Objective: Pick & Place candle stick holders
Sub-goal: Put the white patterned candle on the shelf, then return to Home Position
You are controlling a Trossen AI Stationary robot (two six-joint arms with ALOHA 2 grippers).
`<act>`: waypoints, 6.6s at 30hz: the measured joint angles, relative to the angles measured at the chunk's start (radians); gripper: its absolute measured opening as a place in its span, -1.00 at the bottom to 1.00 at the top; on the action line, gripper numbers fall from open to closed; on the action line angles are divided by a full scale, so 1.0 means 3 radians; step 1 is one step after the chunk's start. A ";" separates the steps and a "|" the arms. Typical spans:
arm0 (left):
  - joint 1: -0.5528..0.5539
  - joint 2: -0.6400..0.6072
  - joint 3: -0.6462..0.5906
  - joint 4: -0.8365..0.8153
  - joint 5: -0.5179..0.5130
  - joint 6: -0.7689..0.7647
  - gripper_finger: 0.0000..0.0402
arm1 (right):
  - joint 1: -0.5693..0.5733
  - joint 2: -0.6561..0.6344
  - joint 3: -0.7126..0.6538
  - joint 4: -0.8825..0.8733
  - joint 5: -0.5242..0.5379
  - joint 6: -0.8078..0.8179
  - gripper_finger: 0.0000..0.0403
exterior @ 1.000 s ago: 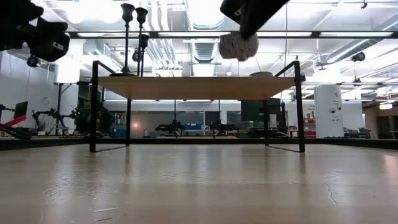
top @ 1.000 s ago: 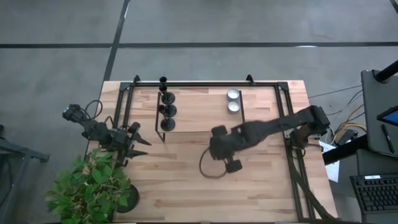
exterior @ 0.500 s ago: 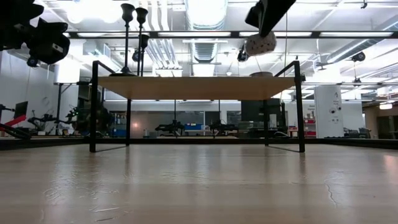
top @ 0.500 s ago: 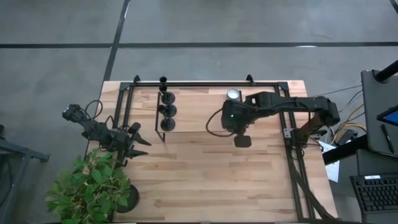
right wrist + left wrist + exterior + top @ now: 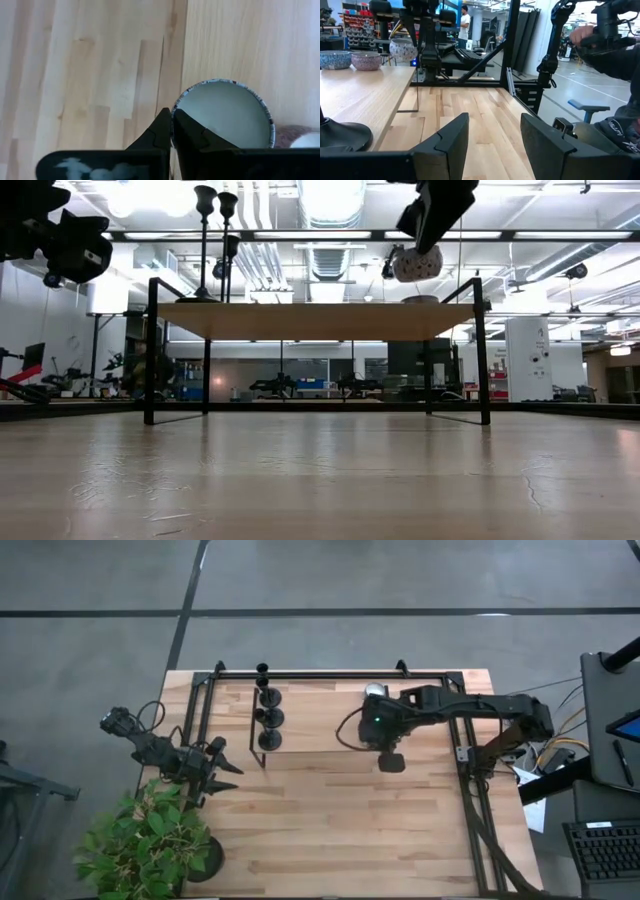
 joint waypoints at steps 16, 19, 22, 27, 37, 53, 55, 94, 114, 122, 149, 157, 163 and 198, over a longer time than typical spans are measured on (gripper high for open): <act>-0.0001 0.0001 0.0000 0.0000 0.0001 0.0001 -0.12 | -0.0298 -0.0434 -0.0912 0.0624 -0.0183 0.0059 -0.96; 0.0000 0.0001 0.0000 -0.0001 0.0001 0.0003 -0.12 | -0.0303 -0.0475 -0.0984 0.0718 -0.0183 0.0060 -0.96; 0.0000 0.0001 0.0000 -0.0001 0.0001 0.0003 -0.12 | -0.0302 -0.0504 -0.1018 0.0750 -0.0181 0.0086 -0.96; 0.0000 0.0001 0.0000 -0.0001 0.0001 0.0003 -0.12 | -0.0302 -0.0550 -0.1027 0.0744 -0.0177 0.0158 -0.96; 0.0000 0.0001 0.0000 -0.0001 0.0001 0.0003 -0.12 | -0.0302 -0.0675 -0.1027 0.0751 -0.0150 0.0203 -0.88; 0.0000 0.0001 0.0000 -0.0001 0.0001 0.0004 -0.12 | -0.0302 -0.0825 -0.0956 0.0768 -0.0137 0.0157 -0.49; -0.0001 0.0001 0.0000 -0.0001 0.0001 0.0004 -0.12 | -0.0303 -0.0906 -0.0970 0.0785 -0.0137 0.0158 -0.48; 0.0000 0.0004 0.0000 0.0020 -0.0001 0.0153 -0.12 | -0.0301 -0.3960 -0.4453 0.3736 -0.0867 0.0434 -0.96; 0.0000 -0.0151 0.0003 0.0255 -0.0290 0.0839 -0.12 | -0.0302 -0.3993 -0.4844 0.4291 -0.0908 0.0240 -0.96; 0.0000 -0.0151 -0.0001 0.0182 -0.0488 0.1132 -0.12 | -0.0302 -0.3992 -0.4844 0.4385 -0.0744 0.0305 -0.96; 0.0000 -0.0151 -0.0001 0.0175 -0.0497 0.1114 -0.12 | -0.0302 -0.3983 -0.4843 0.4335 -0.0746 0.0434 -0.96; 0.0000 -0.0151 -0.0001 0.0175 -0.0497 0.1114 -0.12 | -0.0302 -0.3983 -0.4843 0.4336 -0.0748 0.0439 -0.96; 0.0000 -0.0151 -0.0001 0.0175 -0.0498 0.1114 -0.12 | -0.0302 -0.3983 -0.4843 0.4336 -0.0748 0.0442 -0.96; 0.0000 -0.0151 -0.0001 0.0174 -0.0497 0.1114 -0.12 | -0.0302 -0.3983 -0.4843 0.4336 -0.0748 0.0441 -0.96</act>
